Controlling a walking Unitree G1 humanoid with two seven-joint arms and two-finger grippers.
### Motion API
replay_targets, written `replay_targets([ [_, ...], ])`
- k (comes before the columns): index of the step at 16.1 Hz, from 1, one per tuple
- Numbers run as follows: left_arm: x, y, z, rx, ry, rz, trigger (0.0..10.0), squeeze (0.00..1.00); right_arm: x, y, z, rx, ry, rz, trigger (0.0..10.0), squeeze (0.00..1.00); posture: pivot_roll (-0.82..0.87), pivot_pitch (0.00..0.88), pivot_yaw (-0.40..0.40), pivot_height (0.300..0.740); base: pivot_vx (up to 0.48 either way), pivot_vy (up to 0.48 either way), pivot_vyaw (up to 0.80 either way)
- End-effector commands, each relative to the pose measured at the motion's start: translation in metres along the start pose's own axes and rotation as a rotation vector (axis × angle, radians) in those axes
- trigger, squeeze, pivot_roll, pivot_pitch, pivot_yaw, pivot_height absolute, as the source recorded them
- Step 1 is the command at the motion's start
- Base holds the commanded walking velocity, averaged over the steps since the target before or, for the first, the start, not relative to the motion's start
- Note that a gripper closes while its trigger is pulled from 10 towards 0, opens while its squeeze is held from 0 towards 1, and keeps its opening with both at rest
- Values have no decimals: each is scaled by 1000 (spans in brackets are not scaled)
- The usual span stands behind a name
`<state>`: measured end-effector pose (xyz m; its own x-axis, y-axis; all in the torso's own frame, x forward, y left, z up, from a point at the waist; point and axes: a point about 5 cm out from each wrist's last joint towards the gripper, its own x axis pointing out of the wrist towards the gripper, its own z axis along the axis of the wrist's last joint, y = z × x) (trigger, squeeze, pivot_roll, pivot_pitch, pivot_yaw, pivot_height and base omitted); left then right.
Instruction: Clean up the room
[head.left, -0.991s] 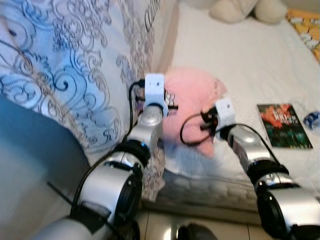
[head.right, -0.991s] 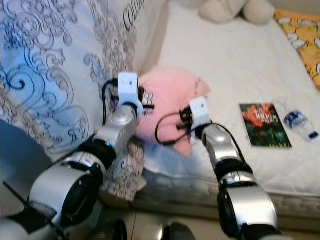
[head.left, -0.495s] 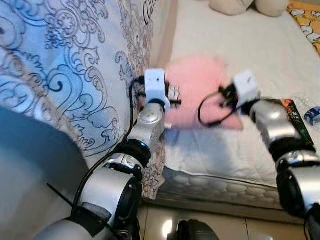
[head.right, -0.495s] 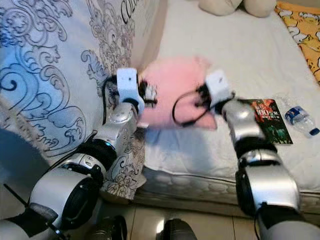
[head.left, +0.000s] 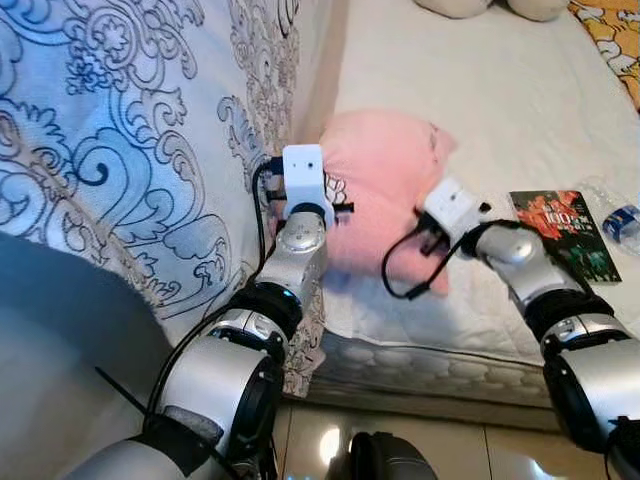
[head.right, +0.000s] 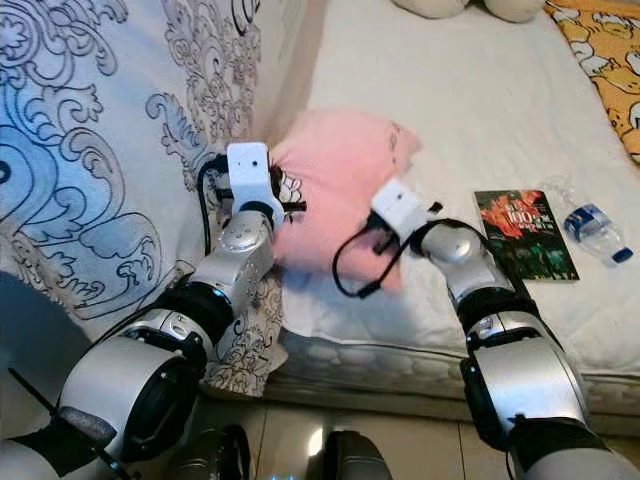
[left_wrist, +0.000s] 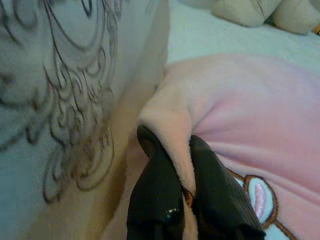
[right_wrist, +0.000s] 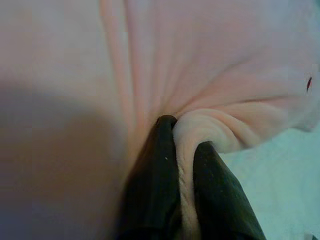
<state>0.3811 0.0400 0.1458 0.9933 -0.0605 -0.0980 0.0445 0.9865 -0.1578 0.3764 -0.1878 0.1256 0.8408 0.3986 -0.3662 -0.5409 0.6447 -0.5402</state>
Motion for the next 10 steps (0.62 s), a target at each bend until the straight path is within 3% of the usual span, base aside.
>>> replay_targets([
  [1,-67,-119,-64,-289,284,-194,10000,0,-8,-5,-15,-41,74,14,10000,0,-128,196,-47,740,0,0,0],
  [4,-69,-127,-63,-285,303,-253,10000,0,-9,-13,-11,-34,63,-22,10000,0,-134,187,-45,740,0,0,0],
  [8,-66,-133,-48,-281,239,-341,10000,0,-13,-22,-9,-41,46,-55,10000,0,-130,169,-51,740,0,0,0],
  [9,-65,-131,-47,-285,226,-348,10000,0,-15,-30,-6,-16,34,-94,10000,0,-125,166,-54,740,0,0,0],
  [10,-67,-129,-51,-301,231,-383,10000,0,-20,-48,-1,75,6,-181,10000,0,-119,162,-62,740,0,0,0],
])
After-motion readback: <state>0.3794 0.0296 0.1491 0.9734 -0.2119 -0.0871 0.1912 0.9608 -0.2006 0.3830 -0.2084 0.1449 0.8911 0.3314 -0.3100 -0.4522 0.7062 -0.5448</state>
